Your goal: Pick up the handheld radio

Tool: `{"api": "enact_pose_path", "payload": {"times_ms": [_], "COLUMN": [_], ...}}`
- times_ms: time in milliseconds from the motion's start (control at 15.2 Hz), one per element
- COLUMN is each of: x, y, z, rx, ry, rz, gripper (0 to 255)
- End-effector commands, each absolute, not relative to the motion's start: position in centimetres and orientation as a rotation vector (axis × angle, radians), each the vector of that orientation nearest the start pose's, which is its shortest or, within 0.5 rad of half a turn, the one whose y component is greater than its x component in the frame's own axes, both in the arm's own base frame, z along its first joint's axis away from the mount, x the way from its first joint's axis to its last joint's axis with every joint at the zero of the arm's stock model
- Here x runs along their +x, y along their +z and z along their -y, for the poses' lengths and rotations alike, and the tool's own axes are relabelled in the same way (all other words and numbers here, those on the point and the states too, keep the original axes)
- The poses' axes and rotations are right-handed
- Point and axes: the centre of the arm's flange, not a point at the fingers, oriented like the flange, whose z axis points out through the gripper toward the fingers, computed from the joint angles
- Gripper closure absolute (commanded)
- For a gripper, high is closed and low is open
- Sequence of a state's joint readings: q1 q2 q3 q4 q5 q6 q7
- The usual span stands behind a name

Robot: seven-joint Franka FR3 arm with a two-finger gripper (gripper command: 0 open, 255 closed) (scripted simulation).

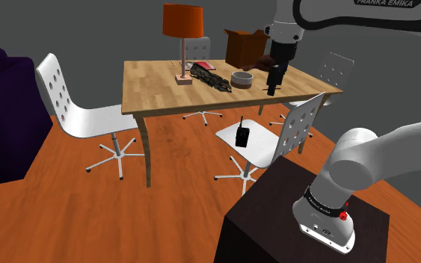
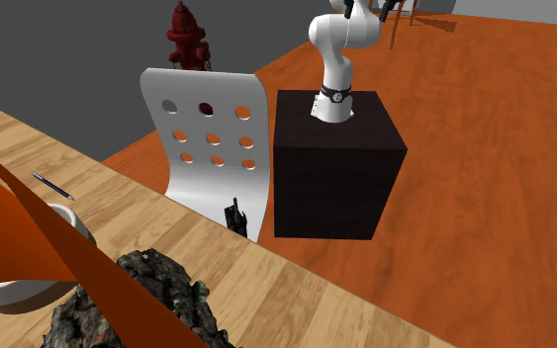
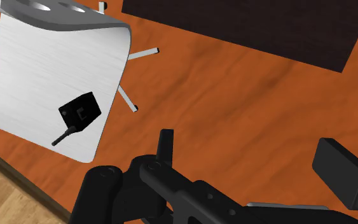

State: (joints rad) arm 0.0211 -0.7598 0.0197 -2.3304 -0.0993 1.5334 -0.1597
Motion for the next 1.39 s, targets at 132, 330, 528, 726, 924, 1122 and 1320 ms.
{"api": "enact_pose_path", "payload": {"times_ms": [132, 330, 528, 726, 924, 1122, 1320], "x": [32.1, 33.6, 35.1, 36.7, 38.2, 39.7, 41.2], "y": [57.3, 54.4, 51.5, 48.7, 45.8, 42.9, 40.1], "z": [1.1, 3.4, 5.7, 8.0, 10.2, 12.5, 14.8], "rx": [-3.234, -3.232, -3.229, -3.226, -3.222, -3.219, -3.215], "ry": [0.065, 0.055, 0.045, 0.035, 0.025, 0.015, 0.005], "rz": [0.299, 0.277, 0.256, 0.235, 0.213, 0.192, 0.171], "gripper": [0, 0, 0, 0, 0, 0, 0]}}
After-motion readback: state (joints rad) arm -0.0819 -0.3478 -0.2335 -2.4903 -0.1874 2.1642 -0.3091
